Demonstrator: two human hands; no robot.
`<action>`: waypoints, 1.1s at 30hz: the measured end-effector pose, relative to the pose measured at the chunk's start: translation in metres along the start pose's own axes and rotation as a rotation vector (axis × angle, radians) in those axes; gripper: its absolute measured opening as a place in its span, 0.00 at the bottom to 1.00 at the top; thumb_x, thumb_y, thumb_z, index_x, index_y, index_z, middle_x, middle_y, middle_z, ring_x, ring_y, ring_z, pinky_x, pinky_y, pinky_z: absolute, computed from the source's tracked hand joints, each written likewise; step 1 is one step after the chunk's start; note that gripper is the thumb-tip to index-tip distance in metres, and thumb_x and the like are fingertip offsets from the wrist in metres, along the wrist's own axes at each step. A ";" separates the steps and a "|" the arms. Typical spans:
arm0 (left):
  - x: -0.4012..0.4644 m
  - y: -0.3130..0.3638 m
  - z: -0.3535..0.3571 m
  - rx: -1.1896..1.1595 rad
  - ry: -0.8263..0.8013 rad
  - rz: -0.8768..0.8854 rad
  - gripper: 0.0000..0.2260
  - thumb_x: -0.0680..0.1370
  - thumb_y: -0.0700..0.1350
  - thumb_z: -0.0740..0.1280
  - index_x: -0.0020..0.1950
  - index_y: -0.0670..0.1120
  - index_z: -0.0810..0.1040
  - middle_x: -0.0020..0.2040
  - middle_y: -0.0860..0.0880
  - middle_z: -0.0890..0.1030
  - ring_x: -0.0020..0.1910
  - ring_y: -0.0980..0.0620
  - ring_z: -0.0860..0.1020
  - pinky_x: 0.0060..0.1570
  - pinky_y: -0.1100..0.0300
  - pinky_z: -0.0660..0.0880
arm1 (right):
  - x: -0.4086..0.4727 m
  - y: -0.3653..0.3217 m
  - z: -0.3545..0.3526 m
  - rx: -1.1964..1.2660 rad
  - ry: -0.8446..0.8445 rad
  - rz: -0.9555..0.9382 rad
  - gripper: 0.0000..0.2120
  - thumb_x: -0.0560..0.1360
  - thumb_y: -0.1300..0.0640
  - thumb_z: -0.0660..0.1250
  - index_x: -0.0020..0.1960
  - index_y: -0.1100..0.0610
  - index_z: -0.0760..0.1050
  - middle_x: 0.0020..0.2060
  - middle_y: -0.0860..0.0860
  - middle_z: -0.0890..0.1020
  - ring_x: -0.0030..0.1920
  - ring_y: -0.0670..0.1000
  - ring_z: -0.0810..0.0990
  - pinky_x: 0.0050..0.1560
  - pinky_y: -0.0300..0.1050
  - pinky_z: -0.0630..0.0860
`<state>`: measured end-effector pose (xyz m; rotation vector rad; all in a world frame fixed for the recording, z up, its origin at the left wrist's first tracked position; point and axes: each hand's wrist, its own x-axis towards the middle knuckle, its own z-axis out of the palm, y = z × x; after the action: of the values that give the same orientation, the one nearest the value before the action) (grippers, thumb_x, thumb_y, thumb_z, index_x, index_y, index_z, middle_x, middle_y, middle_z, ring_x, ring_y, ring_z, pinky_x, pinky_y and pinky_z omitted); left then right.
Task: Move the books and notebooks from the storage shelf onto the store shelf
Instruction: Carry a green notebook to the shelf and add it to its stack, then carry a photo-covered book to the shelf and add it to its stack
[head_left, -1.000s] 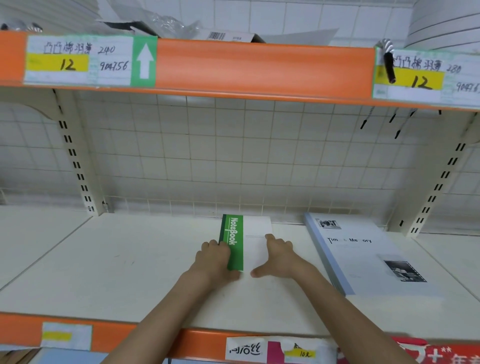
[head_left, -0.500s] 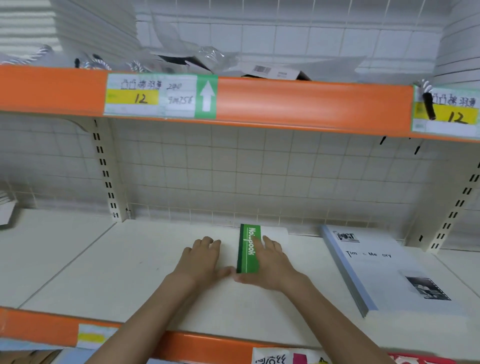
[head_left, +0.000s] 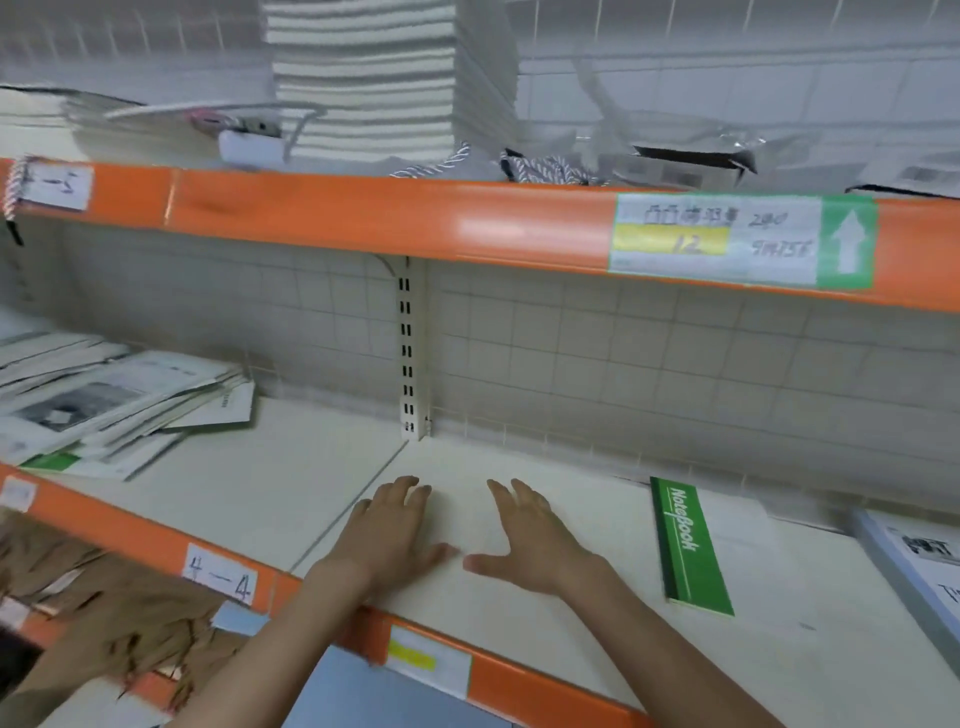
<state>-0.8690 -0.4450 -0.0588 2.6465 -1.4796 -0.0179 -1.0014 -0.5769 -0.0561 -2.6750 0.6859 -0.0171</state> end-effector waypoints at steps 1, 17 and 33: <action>-0.003 -0.015 -0.004 0.006 0.009 -0.009 0.36 0.75 0.66 0.58 0.76 0.48 0.54 0.76 0.49 0.54 0.75 0.48 0.56 0.71 0.51 0.58 | 0.008 -0.013 0.005 0.001 -0.008 -0.012 0.48 0.72 0.36 0.66 0.78 0.53 0.42 0.77 0.58 0.45 0.77 0.56 0.44 0.75 0.50 0.48; -0.049 -0.265 -0.061 0.081 0.097 -0.211 0.32 0.77 0.60 0.59 0.77 0.50 0.54 0.76 0.49 0.55 0.75 0.49 0.53 0.72 0.50 0.56 | 0.139 -0.257 0.064 0.012 -0.028 -0.293 0.44 0.74 0.37 0.63 0.78 0.51 0.42 0.77 0.57 0.46 0.77 0.55 0.45 0.76 0.53 0.48; -0.095 -0.390 -0.081 0.062 0.172 -0.357 0.29 0.78 0.60 0.59 0.75 0.49 0.58 0.73 0.47 0.61 0.74 0.48 0.57 0.70 0.49 0.58 | 0.201 -0.383 0.098 0.051 -0.059 -0.408 0.43 0.73 0.35 0.62 0.78 0.52 0.46 0.77 0.56 0.50 0.77 0.55 0.49 0.75 0.53 0.52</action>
<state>-0.5830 -0.1547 -0.0221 2.8401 -0.9599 0.2232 -0.6370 -0.3260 -0.0247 -2.7061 0.1121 -0.0629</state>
